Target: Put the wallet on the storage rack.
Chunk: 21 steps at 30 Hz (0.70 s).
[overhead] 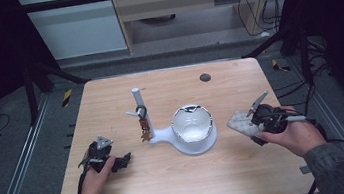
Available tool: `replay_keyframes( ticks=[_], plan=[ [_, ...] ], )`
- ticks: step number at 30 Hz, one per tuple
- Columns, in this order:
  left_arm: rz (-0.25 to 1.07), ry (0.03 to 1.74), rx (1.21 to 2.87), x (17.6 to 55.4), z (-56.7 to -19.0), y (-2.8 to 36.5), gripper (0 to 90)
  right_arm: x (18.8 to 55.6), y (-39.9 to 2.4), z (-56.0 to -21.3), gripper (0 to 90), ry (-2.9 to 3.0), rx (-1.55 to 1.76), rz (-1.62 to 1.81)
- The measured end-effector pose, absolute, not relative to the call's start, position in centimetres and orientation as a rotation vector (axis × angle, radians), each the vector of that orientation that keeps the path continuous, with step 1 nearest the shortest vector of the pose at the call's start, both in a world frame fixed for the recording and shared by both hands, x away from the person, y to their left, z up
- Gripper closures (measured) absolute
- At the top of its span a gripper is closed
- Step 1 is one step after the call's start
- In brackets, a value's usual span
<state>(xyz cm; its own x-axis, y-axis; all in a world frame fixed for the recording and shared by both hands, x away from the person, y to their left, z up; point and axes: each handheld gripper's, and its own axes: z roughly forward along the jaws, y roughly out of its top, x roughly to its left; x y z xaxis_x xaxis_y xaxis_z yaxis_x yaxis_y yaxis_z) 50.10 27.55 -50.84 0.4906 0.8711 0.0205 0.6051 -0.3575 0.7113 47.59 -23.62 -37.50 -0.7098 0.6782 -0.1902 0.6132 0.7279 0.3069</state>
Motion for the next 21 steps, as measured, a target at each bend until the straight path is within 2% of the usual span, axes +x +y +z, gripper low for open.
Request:
replay_keyframes(
  ticks=[21],
  plan=[
    [0.531,1.21,2.091,50.1,-50.8,27.6,0.0,48.0,-20.7,-35.2,31.4,2.647,0.881,0.293]
  ],
)
